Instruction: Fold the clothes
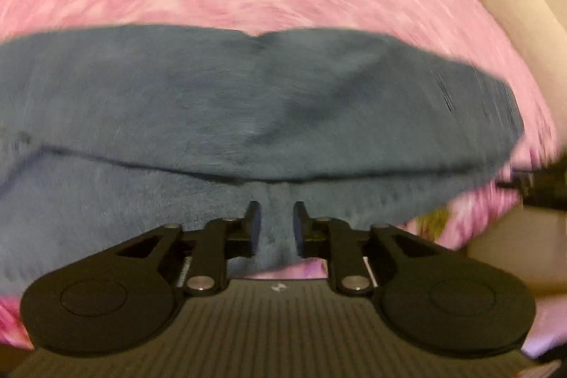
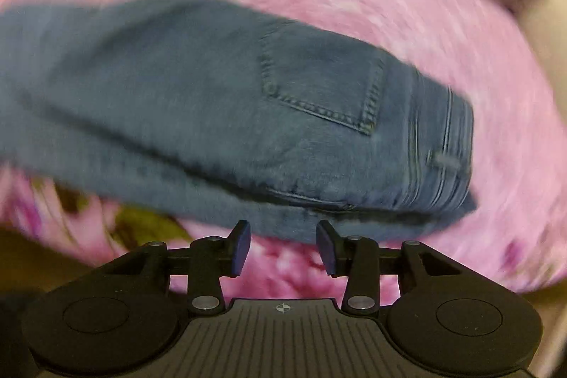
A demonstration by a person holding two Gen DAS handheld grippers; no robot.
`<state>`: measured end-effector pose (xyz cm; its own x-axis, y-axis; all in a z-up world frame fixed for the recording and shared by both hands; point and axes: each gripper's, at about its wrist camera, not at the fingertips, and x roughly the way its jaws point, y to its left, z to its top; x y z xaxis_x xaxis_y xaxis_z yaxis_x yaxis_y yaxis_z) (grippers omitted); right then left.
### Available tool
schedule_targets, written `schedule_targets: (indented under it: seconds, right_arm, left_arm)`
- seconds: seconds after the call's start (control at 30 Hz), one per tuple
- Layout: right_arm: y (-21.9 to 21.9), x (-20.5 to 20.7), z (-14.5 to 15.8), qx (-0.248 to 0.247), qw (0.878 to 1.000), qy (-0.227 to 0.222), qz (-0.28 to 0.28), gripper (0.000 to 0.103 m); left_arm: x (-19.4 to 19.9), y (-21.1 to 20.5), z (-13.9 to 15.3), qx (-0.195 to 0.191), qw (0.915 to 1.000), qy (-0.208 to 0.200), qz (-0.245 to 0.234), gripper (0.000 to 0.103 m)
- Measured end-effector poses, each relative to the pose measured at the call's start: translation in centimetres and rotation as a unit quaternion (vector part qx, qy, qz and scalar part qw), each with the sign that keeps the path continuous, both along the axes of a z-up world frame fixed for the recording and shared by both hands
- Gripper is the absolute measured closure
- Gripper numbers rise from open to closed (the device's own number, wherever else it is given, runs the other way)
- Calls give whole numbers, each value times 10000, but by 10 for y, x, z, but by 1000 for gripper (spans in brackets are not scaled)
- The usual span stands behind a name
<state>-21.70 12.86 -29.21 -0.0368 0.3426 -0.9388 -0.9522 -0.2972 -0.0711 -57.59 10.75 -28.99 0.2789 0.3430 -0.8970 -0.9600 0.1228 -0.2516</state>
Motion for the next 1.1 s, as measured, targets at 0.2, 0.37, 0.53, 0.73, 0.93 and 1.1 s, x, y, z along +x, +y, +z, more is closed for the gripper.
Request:
schedule_targets:
  seconds: [0.2, 0.37, 0.53, 0.73, 0.93, 1.1]
  right_arm:
    - [10, 58, -17, 236, 9576, 2283, -1744, 61]
    - [-3, 71, -48, 700, 9126, 3415, -2136, 61]
    - [-24, 66, -67, 1186, 8869, 3901, -2172, 61]
    - [-70, 67, -66, 1828, 8510, 4224, -2531, 61]
    - [-121, 87, -40, 1881, 7856, 4852, -3348, 61]
    - [-144, 101, -21, 1857, 7736, 4870, -3604, 61]
  left_arm:
    - [-23, 0, -30, 409, 9902, -667, 1152, 86]
    - [-33, -4, -51, 948, 9844, -862, 1203, 86]
    - [-39, -18, -56, 1441, 9816, -892, 881, 85]
    - [-58, -70, -53, 2085, 9703, -984, 735, 84]
    - [-70, -111, -29, 1996, 9717, -1009, 762, 76]
    - [-76, -116, -22, 1846, 9718, -997, 1072, 73]
